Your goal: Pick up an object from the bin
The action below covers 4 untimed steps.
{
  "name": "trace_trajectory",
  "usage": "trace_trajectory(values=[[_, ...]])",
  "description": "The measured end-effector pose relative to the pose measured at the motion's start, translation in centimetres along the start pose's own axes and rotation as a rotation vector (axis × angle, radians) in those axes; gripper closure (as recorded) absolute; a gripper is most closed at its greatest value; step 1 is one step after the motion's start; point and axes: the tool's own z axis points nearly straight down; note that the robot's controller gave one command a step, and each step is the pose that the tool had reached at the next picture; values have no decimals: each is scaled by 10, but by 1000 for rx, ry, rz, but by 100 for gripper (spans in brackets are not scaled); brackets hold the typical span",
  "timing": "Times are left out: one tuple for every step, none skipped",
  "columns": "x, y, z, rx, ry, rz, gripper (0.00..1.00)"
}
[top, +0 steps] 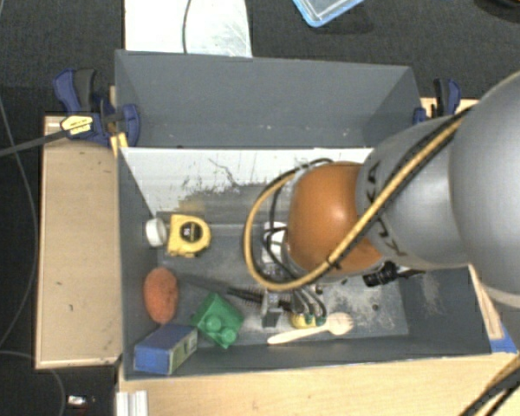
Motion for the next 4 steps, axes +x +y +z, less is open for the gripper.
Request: trace_trajectory(values=[[-1, 0, -41, 0, 0, -3, 100], [-2, 0, -53, -2, -6, -5, 100], [-2, 0, -70, -1, -2, -8, 100], [-3, 0, -113, -2, -3, -12, 100]])
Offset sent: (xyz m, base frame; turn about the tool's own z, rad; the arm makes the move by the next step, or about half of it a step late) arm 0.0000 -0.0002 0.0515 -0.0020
